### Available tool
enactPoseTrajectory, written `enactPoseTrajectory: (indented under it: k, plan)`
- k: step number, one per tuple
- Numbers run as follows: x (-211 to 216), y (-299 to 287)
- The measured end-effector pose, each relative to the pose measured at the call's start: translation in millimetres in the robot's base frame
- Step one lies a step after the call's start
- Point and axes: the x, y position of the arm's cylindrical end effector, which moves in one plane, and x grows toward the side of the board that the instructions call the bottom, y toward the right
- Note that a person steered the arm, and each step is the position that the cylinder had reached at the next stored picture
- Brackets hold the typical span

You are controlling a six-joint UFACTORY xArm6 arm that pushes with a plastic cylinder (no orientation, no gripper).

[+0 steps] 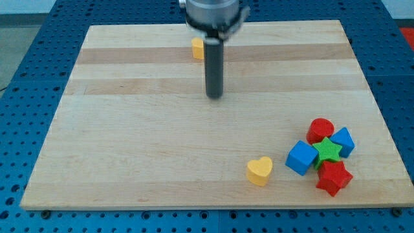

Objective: Slide the yellow heart to the top left side of the yellow hexagon

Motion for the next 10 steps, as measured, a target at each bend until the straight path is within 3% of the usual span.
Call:
enactPoseTrajectory:
  k: [1, 2, 3, 4, 5, 6, 7, 8, 9, 10]
  plan:
    - [24, -59]
    - [128, -67]
    - [174, -27]
    - [160, 14]
    - [173, 69]
    - [163, 83]
    - [98, 72]
    - [74, 31]
    - [113, 77]
    - [149, 69]
